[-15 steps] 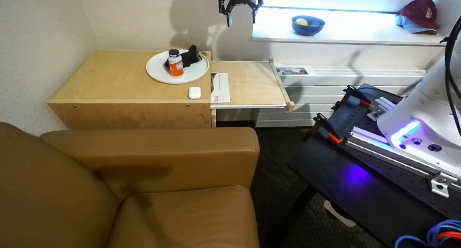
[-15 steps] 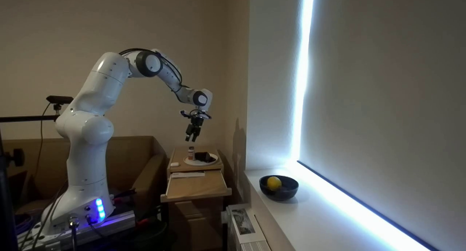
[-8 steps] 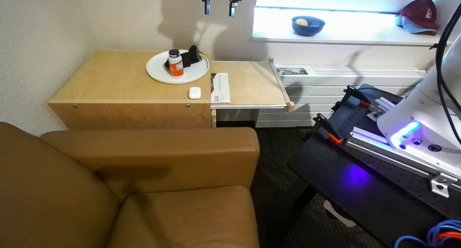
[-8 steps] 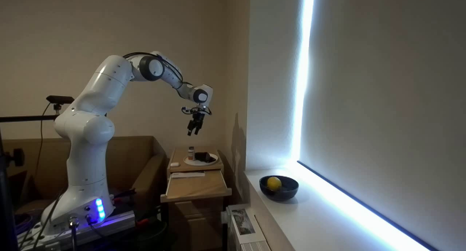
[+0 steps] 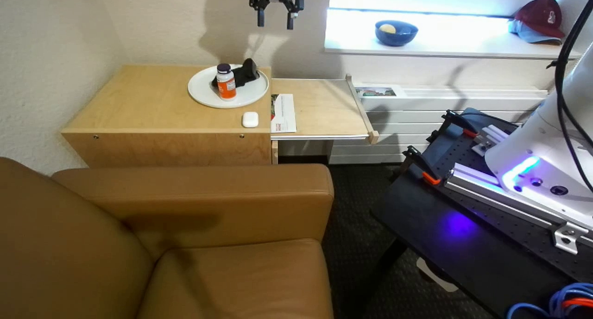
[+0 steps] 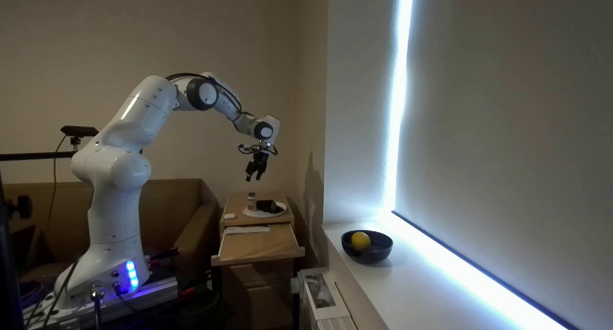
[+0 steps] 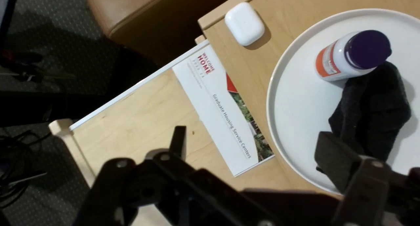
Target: Pick the sock on the plate and put it on the white counter
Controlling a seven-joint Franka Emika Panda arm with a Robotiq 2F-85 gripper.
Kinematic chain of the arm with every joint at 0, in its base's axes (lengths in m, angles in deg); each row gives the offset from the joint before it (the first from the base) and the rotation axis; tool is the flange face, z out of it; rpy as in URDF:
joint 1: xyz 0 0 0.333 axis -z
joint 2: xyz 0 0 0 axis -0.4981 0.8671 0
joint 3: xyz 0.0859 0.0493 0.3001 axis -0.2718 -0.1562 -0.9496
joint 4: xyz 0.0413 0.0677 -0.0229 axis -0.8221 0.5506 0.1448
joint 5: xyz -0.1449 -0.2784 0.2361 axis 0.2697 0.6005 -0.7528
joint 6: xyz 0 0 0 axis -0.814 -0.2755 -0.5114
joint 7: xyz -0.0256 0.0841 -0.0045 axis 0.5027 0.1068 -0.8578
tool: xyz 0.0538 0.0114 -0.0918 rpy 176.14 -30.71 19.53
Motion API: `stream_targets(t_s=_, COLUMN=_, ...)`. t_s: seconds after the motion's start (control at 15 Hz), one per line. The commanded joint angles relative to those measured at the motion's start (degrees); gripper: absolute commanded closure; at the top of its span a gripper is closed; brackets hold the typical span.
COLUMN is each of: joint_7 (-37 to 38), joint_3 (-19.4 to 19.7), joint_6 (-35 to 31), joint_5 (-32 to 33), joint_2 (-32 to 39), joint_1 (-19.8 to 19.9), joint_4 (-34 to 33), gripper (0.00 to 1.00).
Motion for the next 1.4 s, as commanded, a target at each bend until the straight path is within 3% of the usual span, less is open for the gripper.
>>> stream_targets(t_s=0.0, joint_7=4.1, joint_3=-1.7, joint_6=-7.7, joint_5=-5.2, joint_2=9.6, joint_1=-0.8, joint_4=-8.0, gripper=0.0)
stream_targets(t_s=0.2, joint_7=8.5, joint_3=-0.4, joint_6=-14.2, joint_5=-2.4, joint_2=15.5, joint_1=-3.8, joint_4=-12.5, gripper=0.0)
stream_targets(t_s=0.4, joint_7=11.4, joint_3=1.6, joint_6=-16.4, joint_5=2.0, joint_2=19.7, joint_1=-5.9, joint_4=-15.9, gripper=0.0)
stream_targets(t_s=0.47, joint_7=9.7, joint_3=-0.4, joint_6=-16.0, joint_5=0.5, joint_2=16.9, joint_1=-4.4, joint_4=-12.1, gripper=0.0)
stream_targets(t_s=0.8, joint_7=13.0, joint_3=1.8, joint_6=-14.6, joint_5=3.5, joint_2=20.2, joint_1=-5.9, joint_4=-15.6, gripper=0.0)
stream_targets(t_s=1.33, joint_7=23.3, joint_3=5.4, joint_6=-26.1, joint_5=8.0, joint_2=23.8, joint_1=-7.3, joint_4=-16.4, gripper=0.0)
